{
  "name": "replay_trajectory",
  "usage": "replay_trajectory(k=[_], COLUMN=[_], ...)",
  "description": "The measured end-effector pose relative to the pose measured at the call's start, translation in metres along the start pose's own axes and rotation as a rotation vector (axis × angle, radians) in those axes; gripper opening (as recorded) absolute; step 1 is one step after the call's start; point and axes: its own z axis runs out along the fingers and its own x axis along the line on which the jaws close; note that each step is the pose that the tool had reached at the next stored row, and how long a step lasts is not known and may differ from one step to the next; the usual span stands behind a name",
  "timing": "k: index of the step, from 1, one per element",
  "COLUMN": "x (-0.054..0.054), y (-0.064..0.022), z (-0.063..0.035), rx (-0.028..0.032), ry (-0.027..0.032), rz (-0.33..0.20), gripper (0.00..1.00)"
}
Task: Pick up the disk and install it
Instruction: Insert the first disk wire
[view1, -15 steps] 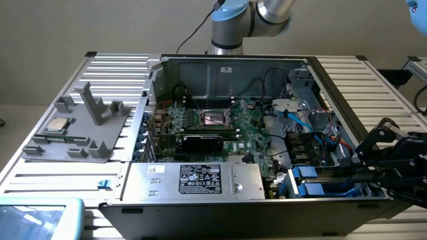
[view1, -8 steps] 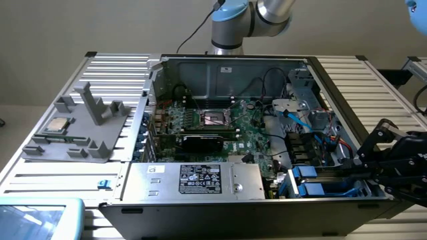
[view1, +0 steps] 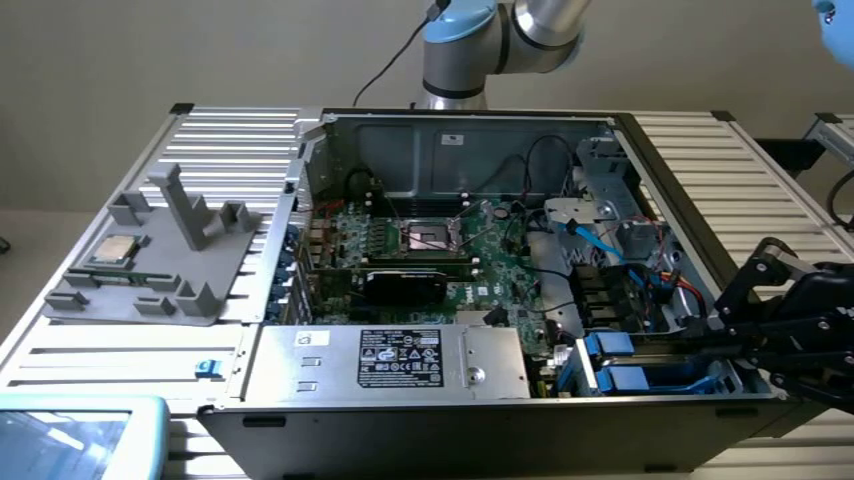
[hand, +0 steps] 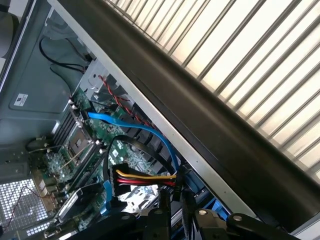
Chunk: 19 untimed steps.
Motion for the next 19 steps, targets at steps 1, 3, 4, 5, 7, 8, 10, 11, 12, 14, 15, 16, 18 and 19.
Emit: replay_trajectory(k=[1, 3, 4, 5, 7, 8, 10, 11, 12, 14, 15, 16, 18, 19], x=[-0.0001, -0.0001, -0.0001, -0.0001, -0.0001, 0.0000, 0.0002, 0.0003, 0.0005, 0.0011, 0.0016, 0.0020, 0.0024, 0.0025], y=[0.0000, 0.0001, 0.0002, 0.0002, 0.0002, 0.0002, 0.0002, 0.0002, 0.0002, 0.0003, 0.0004, 0.0004, 0.0006, 0.0005], z=[0.0000, -0.0001, -0.0001, -0.0001, -0.0002, -0.0003, -0.0008, -0.0009, -0.0013, -0.0022, -0.0030, -0.0038, -0.0044, -0.0045], rx=[0.0000, 0.0000, 0.0000, 0.0000, 0.0000, 0.0001, 0.0000, -0.0001, -0.0001, -0.0001, -0.0002, -0.0008, -0.0018, -0.0016], ry=[0.0000, 0.0000, 0.0000, 0.0000, -0.0001, -0.0001, 0.0000, 0.0002, 0.0001, 0.0001, 0.0000, -0.0002, -0.0014, -0.0021], rz=[0.000, 0.000, 0.000, 0.000, 0.000, 0.000, 0.000, 0.000, 0.000, 0.000, 0.000, 0.001, 0.005, 0.006], gripper=[0.24, 0.24, 0.24, 0.24, 0.24, 0.24, 0.22, 0.22, 0.16, 0.16, 0.16, 0.16, 0.16, 0.16])
